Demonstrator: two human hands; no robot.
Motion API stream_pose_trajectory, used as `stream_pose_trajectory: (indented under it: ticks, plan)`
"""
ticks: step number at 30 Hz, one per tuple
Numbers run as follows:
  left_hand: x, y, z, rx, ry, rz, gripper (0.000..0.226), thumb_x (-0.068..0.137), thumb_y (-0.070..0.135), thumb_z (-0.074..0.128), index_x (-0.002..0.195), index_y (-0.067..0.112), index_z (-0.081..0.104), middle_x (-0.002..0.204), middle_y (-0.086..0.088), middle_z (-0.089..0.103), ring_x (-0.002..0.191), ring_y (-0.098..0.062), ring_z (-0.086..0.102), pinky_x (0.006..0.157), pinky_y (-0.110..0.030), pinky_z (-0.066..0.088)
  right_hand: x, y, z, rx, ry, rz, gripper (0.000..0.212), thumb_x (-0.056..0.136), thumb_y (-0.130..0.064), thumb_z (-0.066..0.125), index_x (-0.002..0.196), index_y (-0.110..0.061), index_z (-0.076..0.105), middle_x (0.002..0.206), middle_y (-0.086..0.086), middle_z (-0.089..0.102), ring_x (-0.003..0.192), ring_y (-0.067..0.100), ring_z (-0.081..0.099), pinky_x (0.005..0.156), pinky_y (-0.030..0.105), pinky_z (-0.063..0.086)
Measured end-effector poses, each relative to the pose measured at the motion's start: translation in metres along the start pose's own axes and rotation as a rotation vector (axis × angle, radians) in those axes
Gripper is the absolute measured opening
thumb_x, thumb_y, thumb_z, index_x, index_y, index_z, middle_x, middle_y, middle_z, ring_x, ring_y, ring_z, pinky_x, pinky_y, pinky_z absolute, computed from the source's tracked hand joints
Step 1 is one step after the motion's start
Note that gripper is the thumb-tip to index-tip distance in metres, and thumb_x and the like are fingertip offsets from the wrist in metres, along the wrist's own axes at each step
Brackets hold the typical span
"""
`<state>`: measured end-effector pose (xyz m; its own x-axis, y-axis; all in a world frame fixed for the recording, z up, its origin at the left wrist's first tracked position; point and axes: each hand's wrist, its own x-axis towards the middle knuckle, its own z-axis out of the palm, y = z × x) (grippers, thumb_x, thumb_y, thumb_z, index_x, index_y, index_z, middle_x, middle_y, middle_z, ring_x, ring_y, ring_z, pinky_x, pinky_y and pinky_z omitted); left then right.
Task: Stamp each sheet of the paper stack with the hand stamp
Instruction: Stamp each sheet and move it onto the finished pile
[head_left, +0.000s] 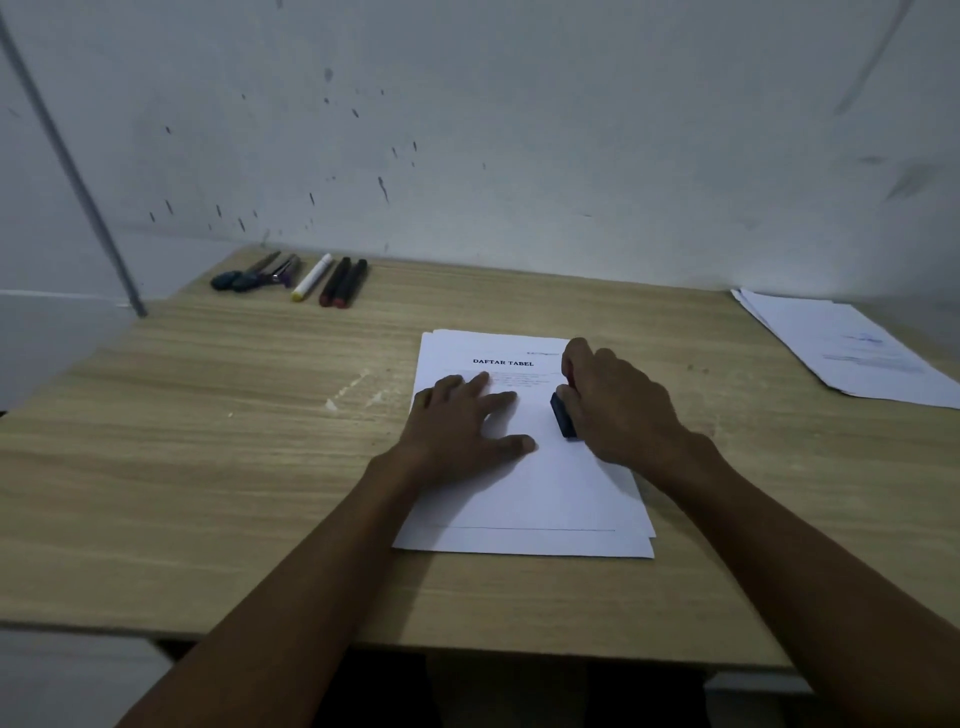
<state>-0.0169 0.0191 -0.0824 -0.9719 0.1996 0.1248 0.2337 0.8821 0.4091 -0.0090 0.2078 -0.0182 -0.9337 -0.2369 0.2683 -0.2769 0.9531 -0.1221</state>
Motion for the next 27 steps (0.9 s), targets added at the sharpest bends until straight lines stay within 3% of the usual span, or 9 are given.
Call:
stream_pose_trajectory:
  ticks: [10, 15, 27]
  plan:
    - [0.002, -0.003, 0.001, 0.03, -0.024, -0.006, 0.084, 0.065, 0.086, 0.037, 0.141, 0.049, 0.033, 0.16, 0.009, 0.017, 0.147, -0.018, 0.008, 0.115, -0.039, 0.005, 0.002, -0.001, 0.01, -0.018, -0.018, 0.023, 0.019, 0.096, -0.027, 0.044, 0.096, -0.023, 0.026, 0.088, 0.003, 0.044, 0.074, 0.025, 0.045, 0.063, 0.037, 0.04]
    - [0.002, -0.003, 0.001, 0.031, -0.01, 0.002, 0.083, 0.064, 0.086, 0.035, 0.14, 0.05, 0.034, 0.16, 0.009, 0.018, 0.147, -0.019, 0.009, 0.115, -0.039, 0.005, 0.0, -0.004, 0.017, -0.066, 0.016, 0.044, 0.02, 0.096, -0.027, 0.045, 0.111, -0.018, 0.036, 0.089, 0.003, 0.039, 0.071, 0.025, 0.04, 0.062, 0.036, 0.035]
    - [0.001, -0.003, 0.002, 0.043, -0.026, 0.007, 0.079, 0.071, 0.082, 0.04, 0.141, 0.047, 0.034, 0.16, 0.008, 0.017, 0.147, -0.02, 0.009, 0.116, -0.041, 0.005, 0.001, -0.007, 0.022, -0.094, 0.03, 0.068, 0.03, 0.096, -0.027, 0.043, 0.123, -0.016, 0.035, 0.09, 0.004, 0.038, 0.073, 0.027, 0.041, 0.063, 0.036, 0.032]
